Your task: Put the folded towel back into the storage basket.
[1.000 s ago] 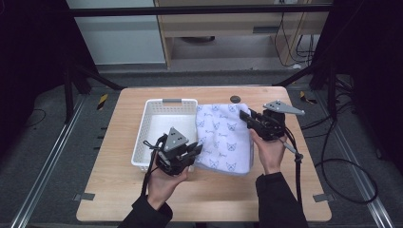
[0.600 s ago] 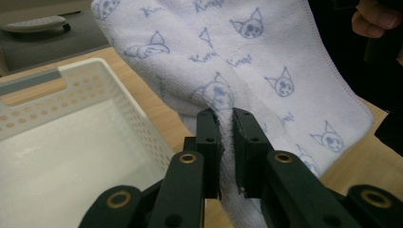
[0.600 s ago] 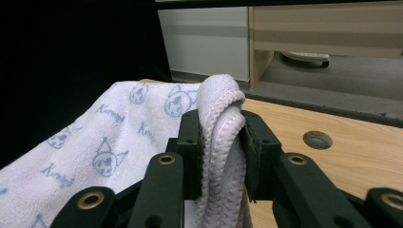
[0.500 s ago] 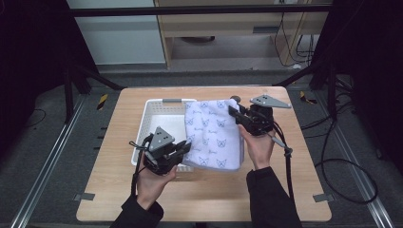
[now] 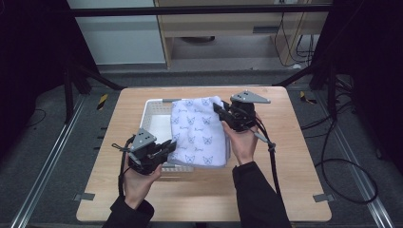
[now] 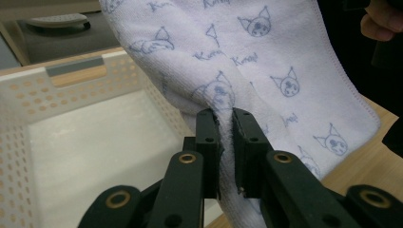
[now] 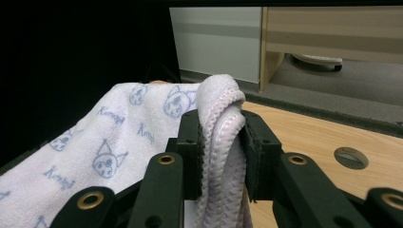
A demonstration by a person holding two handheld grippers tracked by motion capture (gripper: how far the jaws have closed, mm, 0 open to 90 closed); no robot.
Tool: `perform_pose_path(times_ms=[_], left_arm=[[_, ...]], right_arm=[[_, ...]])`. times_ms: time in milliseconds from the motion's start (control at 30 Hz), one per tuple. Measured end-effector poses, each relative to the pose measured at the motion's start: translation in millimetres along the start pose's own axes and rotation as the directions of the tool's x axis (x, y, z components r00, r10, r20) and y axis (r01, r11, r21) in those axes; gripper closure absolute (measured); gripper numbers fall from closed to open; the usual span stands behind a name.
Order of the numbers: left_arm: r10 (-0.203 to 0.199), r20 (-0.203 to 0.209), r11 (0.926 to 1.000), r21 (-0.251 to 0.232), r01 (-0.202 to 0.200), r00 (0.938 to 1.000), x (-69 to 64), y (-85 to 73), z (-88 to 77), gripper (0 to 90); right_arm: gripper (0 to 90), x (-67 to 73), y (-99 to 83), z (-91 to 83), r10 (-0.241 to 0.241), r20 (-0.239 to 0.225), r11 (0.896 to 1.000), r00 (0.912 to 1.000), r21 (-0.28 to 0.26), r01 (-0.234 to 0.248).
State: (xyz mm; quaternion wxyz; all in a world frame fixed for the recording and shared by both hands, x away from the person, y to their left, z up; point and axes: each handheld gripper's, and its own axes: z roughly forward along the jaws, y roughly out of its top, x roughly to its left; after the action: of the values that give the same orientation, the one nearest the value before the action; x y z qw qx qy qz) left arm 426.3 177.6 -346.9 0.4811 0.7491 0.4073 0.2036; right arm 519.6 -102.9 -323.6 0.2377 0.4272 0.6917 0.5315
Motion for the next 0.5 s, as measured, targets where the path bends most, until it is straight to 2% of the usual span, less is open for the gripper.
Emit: perform_pose_path(times_ms=[233,500], left_arm=[[-0.018,-0.025,0.9998,-0.007,0.018,0.9995,11.8,-1.8,-4.8,81.7],[-0.043,-0.055,0.9989,-0.019,0.042,0.9976,27.1,-1.6,-11.6,81.7]], right_arm=[[71.7,14.4,8.2,16.6,-0.019,-0.013,1.0,0.9997,-0.002,0.019],[71.7,22.7,16.2,35.5,-0.033,-0.033,0.999,0.9989,-0.003,0.033]])
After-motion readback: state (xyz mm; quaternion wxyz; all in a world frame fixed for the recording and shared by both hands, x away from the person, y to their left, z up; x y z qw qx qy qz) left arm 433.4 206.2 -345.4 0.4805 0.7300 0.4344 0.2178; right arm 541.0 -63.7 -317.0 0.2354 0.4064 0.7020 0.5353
